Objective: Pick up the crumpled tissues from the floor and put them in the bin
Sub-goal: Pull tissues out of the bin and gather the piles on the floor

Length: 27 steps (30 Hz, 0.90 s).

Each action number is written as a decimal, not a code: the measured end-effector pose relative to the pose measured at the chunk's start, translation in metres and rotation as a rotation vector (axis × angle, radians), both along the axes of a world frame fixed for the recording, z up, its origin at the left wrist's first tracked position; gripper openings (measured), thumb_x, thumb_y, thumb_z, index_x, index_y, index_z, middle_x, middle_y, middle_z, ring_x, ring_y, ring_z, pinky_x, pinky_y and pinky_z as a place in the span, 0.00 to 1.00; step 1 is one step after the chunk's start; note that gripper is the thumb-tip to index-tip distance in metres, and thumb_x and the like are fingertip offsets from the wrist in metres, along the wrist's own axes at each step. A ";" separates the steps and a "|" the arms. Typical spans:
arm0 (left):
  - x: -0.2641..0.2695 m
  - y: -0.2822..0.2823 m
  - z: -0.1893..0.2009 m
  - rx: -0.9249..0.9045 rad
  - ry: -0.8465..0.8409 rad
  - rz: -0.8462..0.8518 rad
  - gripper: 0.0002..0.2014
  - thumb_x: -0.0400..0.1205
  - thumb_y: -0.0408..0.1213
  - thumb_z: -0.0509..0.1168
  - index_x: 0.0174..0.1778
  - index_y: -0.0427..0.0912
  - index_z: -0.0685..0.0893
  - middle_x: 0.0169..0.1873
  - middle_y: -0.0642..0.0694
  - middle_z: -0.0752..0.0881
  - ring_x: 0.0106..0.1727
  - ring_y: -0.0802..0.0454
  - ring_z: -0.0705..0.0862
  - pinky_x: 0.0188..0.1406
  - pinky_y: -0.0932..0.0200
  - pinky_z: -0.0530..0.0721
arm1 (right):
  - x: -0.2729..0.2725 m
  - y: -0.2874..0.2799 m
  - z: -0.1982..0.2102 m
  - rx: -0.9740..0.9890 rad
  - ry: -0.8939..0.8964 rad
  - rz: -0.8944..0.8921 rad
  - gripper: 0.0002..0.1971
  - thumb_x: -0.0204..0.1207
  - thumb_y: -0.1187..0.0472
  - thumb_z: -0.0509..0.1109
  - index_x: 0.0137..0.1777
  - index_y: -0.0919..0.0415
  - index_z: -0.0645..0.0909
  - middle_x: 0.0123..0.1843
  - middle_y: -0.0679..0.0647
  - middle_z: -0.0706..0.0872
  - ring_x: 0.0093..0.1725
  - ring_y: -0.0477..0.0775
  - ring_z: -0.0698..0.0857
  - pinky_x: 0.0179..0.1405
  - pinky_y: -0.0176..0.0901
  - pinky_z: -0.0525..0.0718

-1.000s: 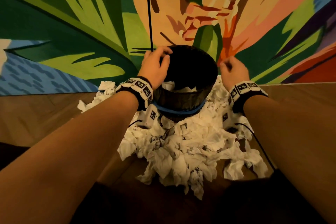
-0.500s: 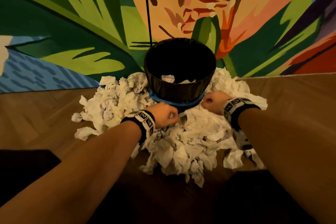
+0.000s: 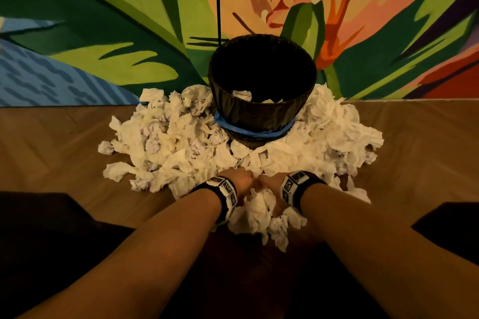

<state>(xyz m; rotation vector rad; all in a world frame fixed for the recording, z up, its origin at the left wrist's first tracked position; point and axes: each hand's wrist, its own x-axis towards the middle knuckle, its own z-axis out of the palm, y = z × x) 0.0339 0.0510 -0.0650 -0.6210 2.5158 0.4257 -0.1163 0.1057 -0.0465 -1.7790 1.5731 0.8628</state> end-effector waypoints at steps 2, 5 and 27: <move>-0.001 0.004 -0.001 -0.053 0.023 -0.053 0.29 0.78 0.37 0.72 0.76 0.53 0.75 0.70 0.42 0.75 0.71 0.38 0.71 0.66 0.46 0.74 | 0.002 0.002 -0.004 -0.047 0.003 -0.043 0.48 0.67 0.48 0.82 0.80 0.55 0.57 0.77 0.61 0.72 0.71 0.64 0.76 0.63 0.53 0.76; -0.001 0.008 -0.002 -0.080 -0.003 -0.069 0.24 0.81 0.37 0.68 0.74 0.50 0.77 0.71 0.41 0.74 0.73 0.38 0.68 0.68 0.46 0.72 | 0.000 0.004 -0.006 -0.104 0.000 -0.048 0.27 0.74 0.60 0.73 0.72 0.58 0.68 0.69 0.63 0.77 0.65 0.65 0.80 0.61 0.54 0.80; 0.022 -0.048 0.023 0.325 0.844 1.076 0.04 0.82 0.32 0.58 0.45 0.45 0.75 0.32 0.42 0.78 0.32 0.42 0.79 0.32 0.54 0.79 | -0.033 -0.028 0.003 -0.411 -0.179 -0.626 0.21 0.80 0.51 0.69 0.71 0.56 0.78 0.72 0.58 0.78 0.69 0.61 0.78 0.60 0.42 0.75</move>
